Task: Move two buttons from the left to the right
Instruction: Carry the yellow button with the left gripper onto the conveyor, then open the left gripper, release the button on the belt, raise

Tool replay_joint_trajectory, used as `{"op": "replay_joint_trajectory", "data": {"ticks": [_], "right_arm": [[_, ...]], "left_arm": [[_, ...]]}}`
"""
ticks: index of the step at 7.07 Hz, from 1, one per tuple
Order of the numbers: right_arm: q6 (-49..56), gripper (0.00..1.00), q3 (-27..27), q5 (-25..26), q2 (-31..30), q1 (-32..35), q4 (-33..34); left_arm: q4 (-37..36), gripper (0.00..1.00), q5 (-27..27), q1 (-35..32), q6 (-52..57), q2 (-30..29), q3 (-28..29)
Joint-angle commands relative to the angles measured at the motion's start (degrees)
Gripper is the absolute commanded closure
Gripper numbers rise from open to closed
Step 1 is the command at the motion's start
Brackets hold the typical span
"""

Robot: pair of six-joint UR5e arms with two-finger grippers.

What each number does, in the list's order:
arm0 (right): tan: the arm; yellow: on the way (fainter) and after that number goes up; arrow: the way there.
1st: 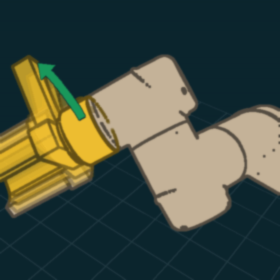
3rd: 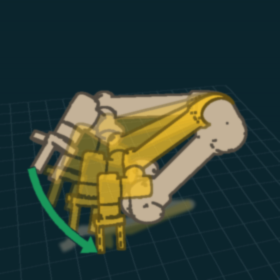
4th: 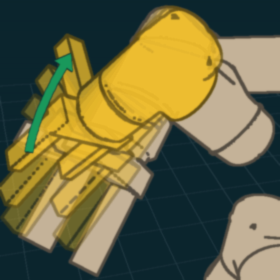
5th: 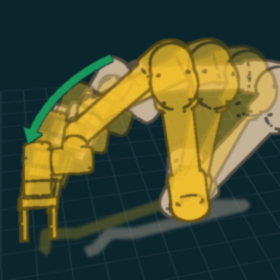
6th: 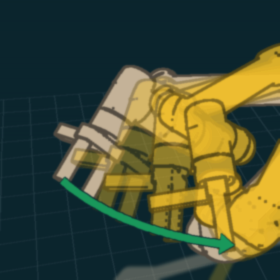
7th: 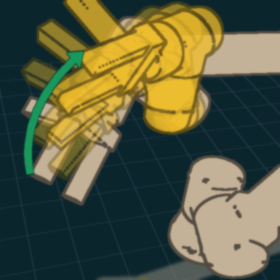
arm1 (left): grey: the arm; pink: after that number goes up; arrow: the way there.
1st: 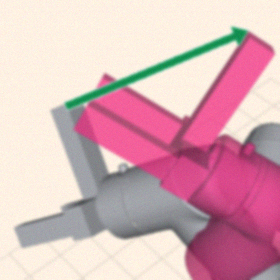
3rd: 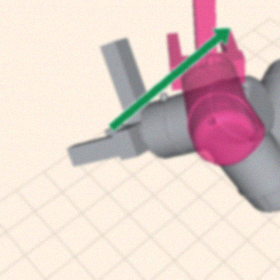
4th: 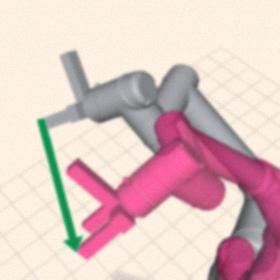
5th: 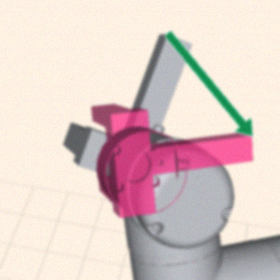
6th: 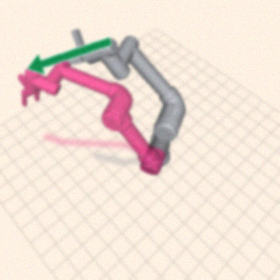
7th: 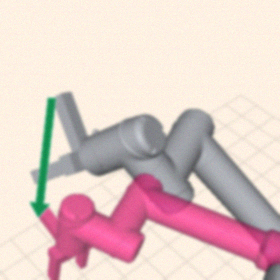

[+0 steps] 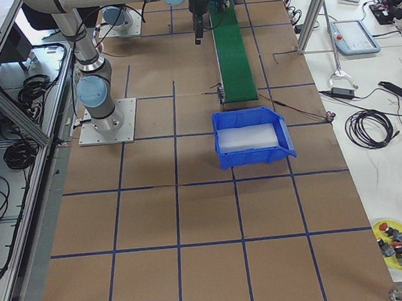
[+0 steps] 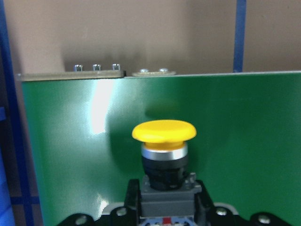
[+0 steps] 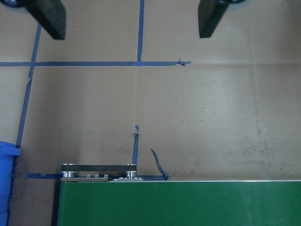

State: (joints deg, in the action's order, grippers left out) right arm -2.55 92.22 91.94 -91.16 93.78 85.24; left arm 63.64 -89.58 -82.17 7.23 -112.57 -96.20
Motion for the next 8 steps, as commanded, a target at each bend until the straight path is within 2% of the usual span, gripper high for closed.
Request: {"op": "replay_joint_trajectory", "data": {"ticks": [1, 4, 7, 8], "right_arm": [[0.0, 0.00, 0.1, 0.0, 0.0, 0.0, -0.1], [0.0, 0.00, 0.1, -0.1, 0.0, 0.0, -0.2], [0.0, 0.00, 0.1, -0.1, 0.0, 0.0, -0.2], [0.0, 0.00, 0.1, -0.1, 0.0, 0.0, -0.1]], "left_arm": [[-0.1, 0.01, 0.1, 0.0, -1.3, 0.4, 0.1], [1.5, 0.00, -0.1, -0.1, -1.4, 4.0, 3.4], [13.8, 0.00, -0.2, 0.0, -0.8, 8.1, 10.1], [15.7, 0.00, -0.1, 0.3, -0.3, 8.2, 11.3]]}}
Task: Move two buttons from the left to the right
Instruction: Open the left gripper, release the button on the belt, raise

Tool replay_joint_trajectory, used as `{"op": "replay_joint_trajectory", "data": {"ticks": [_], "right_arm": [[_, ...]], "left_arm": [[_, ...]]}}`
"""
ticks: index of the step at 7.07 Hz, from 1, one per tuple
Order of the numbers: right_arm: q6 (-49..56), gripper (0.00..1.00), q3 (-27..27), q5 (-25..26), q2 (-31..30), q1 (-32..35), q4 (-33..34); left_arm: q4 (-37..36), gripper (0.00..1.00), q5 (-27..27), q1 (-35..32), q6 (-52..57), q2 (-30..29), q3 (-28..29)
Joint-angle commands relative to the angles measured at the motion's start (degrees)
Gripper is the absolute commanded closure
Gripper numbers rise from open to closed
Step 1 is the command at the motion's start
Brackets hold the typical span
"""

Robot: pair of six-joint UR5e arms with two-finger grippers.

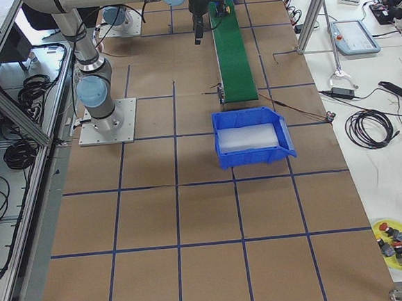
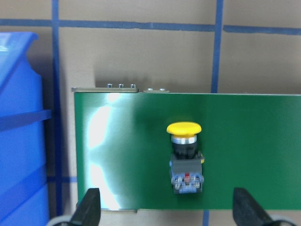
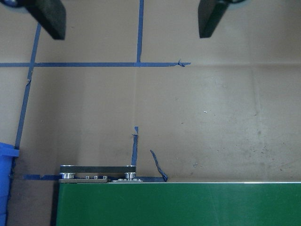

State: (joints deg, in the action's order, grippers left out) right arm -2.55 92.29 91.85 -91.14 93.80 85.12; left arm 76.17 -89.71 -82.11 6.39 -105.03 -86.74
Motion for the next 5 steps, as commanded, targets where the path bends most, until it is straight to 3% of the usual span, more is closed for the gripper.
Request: {"op": "replay_joint_trajectory", "data": {"ticks": [1, 3, 5], "right_arm": [[0.0, 0.00, 0.0, 0.0, -0.1, 0.0, 0.1], [0.0, 0.00, 0.0, 0.0, -0.1, 0.0, 0.1], [0.0, 0.00, 0.0, 0.1, -0.1, 0.0, 0.1]], "left_arm": [[3.3, 0.00, 0.1, 0.9, 1.3, 0.6, 2.4], [3.6, 0.00, -0.3, 3.6, 5.3, 0.3, 3.1], [6.2, 0.00, 0.1, 11.9, 14.0, 0.2, 3.2]]}}
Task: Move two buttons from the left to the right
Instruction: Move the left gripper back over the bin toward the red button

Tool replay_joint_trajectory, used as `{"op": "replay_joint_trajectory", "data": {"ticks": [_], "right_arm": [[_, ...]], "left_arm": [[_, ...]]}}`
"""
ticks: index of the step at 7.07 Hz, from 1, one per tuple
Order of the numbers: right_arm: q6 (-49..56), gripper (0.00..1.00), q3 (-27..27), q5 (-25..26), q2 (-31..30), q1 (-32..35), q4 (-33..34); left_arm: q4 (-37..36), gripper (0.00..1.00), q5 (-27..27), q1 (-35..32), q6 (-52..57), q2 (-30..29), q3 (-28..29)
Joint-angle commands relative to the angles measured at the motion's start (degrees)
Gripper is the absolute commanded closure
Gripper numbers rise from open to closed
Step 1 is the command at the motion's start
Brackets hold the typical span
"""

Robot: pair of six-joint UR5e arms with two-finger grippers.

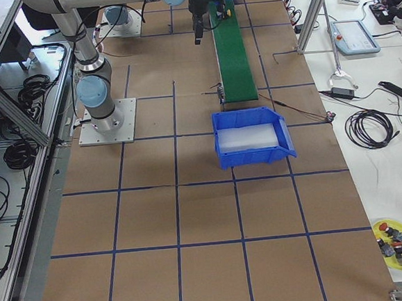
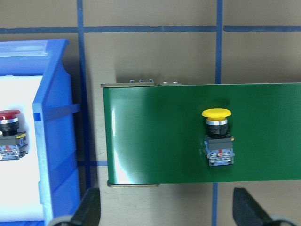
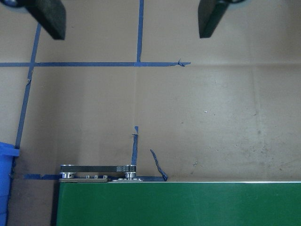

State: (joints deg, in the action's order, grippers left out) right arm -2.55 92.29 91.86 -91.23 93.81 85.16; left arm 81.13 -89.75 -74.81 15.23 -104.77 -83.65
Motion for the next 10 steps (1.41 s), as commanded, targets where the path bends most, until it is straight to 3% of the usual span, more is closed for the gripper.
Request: {"op": "replay_joint_trajectory", "data": {"ticks": [1, 4, 10], "right_arm": [[0.0, 0.00, 0.0, 0.0, 0.0, 0.0, 0.0], [0.0, 0.00, -0.1, 0.1, 0.0, 0.1, 0.1], [0.0, 0.00, -0.1, 0.1, 0.1, 0.0, 0.1]], "left_arm": [[1.3, 0.00, -0.1, 8.1, 8.6, -0.3, 0.3], [1.2, 0.00, -0.3, 16.5, 16.6, -2.8, 1.6], [-9.4, 0.01, -0.3, 16.5, 16.2, -9.7, -1.5]]}}
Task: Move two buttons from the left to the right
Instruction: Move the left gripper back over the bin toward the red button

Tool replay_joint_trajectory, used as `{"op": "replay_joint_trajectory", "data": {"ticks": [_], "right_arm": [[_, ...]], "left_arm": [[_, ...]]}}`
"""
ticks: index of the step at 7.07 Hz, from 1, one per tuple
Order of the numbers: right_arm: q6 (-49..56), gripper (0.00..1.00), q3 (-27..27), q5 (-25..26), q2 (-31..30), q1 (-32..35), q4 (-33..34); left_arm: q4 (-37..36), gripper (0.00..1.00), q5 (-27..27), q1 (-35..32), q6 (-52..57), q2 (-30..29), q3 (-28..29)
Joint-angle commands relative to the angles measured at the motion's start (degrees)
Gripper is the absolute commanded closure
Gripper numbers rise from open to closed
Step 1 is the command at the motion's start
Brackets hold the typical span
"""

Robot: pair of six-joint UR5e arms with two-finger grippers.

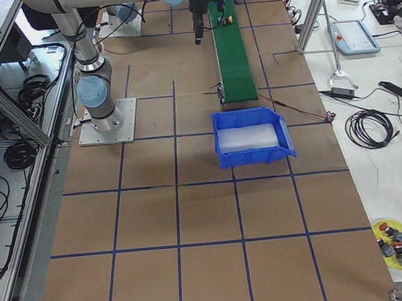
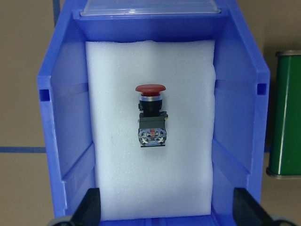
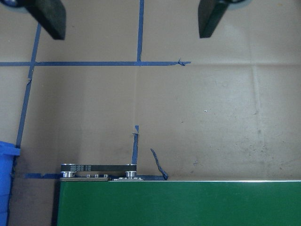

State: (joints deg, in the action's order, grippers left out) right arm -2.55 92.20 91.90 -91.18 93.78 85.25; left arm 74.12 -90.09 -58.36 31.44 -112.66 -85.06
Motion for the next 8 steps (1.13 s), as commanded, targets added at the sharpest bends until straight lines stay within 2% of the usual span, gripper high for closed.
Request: {"op": "replay_joint_trajectory", "data": {"ticks": [1, 2, 5, 8], "right_arm": [[0.0, 0.00, 0.0, 0.0, -0.1, 0.0, 0.0], [0.0, 0.00, 0.0, 0.0, 0.0, 0.0, 0.0], [0.0, 0.00, 0.0, 0.0, -0.1, 0.0, 0.0], [0.0, 0.00, 0.0, 0.0, -0.1, 0.0, 0.0]], "left_arm": [[-4.8, 0.01, 0.4, -0.1, 0.1, -3.7, -0.1], [-6.3, 0.01, 0.4, -0.2, 0.0, -4.9, -0.7], [-17.8, 0.01, 0.4, -0.5, -0.3, -5.7, -8.5], [-21.7, 0.01, 0.4, -0.4, -0.3, -6.0, -11.6]]}}
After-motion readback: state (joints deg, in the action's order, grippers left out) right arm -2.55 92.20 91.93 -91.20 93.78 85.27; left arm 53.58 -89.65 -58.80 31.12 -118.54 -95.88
